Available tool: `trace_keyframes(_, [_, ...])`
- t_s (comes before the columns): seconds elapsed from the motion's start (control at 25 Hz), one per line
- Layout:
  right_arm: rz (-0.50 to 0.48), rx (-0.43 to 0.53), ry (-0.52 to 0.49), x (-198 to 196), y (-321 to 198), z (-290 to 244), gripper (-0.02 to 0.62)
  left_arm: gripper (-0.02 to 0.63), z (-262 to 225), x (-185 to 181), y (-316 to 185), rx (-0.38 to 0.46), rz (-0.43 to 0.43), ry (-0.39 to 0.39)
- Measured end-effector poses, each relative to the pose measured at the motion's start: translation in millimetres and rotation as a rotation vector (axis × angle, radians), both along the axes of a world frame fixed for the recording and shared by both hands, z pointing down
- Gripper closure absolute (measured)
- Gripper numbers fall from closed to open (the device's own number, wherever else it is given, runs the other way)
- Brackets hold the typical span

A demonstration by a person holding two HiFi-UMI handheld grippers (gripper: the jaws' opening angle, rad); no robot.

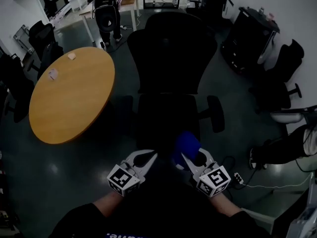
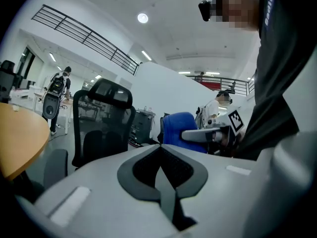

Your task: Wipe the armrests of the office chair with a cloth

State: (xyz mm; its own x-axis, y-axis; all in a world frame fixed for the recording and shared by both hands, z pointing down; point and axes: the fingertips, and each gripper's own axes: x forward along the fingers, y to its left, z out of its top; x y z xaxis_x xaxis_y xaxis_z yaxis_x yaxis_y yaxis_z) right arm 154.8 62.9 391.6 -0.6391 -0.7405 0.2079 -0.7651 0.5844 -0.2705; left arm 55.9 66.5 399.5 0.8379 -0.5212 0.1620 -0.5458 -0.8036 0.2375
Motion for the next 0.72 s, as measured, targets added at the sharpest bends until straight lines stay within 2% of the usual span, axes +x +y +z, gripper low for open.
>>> trace_keyframes(0.36, [-0.071, -0.022, 0.099, -94, -122, 0, 0.485, 0.591, 95, -111, -71, -0.112, -0.029, -0.137])
trace_keyframes(0.52, [-0.104, -0.031, 0.174, -136, -171, 6, 0.485, 0.591, 138, -159, -89, -0.189, -0.063, -0.154])
trace_keyframes(0.72, [-0.174, -0.042, 0.271, -179, -217, 16, 0.485, 0.591, 165, -193, -98, -0.256, -0.070, -0.156])
